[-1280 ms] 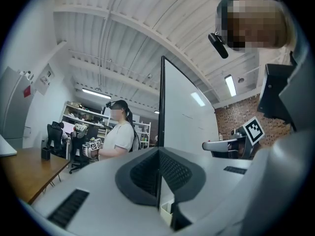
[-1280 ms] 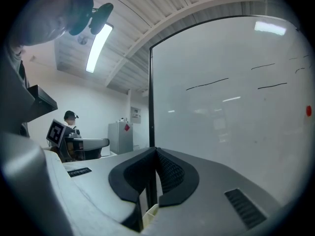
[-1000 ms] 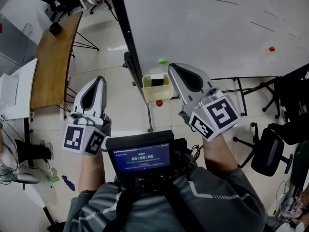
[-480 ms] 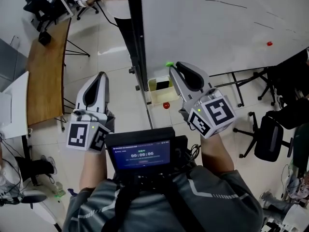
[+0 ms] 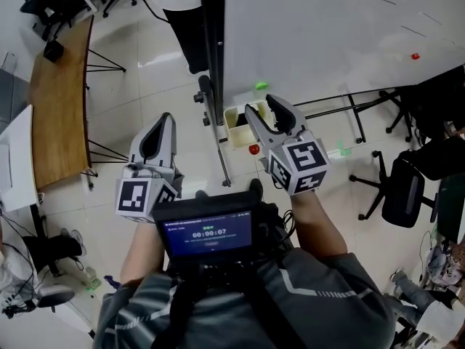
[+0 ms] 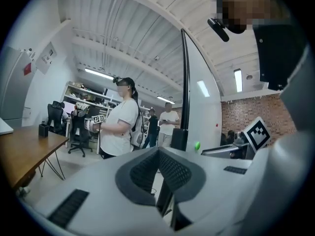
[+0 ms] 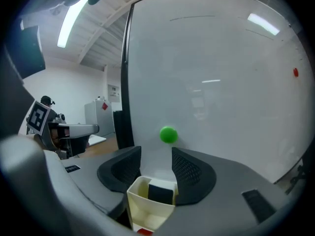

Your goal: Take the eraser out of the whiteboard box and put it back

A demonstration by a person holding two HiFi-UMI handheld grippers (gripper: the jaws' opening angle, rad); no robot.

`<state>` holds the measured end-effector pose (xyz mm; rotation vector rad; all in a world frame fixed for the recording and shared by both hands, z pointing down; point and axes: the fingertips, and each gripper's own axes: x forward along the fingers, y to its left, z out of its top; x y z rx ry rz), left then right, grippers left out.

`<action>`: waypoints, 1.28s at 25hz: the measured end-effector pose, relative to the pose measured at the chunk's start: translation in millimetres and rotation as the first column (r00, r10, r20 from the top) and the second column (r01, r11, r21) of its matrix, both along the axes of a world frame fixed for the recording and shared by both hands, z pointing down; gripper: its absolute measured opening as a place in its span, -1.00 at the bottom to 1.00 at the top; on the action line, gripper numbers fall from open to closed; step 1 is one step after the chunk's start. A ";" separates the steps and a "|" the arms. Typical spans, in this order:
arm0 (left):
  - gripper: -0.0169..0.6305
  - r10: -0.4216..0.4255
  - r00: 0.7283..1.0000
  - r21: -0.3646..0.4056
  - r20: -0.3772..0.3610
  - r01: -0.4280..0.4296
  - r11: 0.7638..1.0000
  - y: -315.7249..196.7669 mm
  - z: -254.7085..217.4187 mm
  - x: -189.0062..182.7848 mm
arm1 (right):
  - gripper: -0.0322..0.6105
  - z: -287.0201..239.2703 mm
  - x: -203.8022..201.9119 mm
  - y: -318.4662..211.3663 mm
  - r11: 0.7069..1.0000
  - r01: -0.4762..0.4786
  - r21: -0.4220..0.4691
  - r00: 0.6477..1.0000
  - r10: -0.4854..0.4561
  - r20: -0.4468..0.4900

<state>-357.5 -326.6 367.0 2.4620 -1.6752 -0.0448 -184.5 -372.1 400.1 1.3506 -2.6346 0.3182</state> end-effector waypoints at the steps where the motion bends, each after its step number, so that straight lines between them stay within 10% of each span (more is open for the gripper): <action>1: -0.84 -0.008 1.000 -0.013 -0.001 0.008 1.000 -1.4 7.5 -1.0 | -0.15 11.6 -2.0 -2.4 1.000 -0.002 -0.021 1.000 0.001 -0.015; 8: -0.84 -0.085 0.996 -0.115 -0.009 0.084 0.990 -10.0 64.2 -5.4 | -0.05 81.0 -6.2 -12.3 0.988 -0.038 -0.151 0.993 0.020 -0.117; 32: -0.84 -0.093 0.996 -0.231 0.004 0.092 0.969 -15.8 125.4 18.0 | 0.03 112.6 -10.1 -20.6 0.972 -0.124 -0.199 0.956 0.064 -0.285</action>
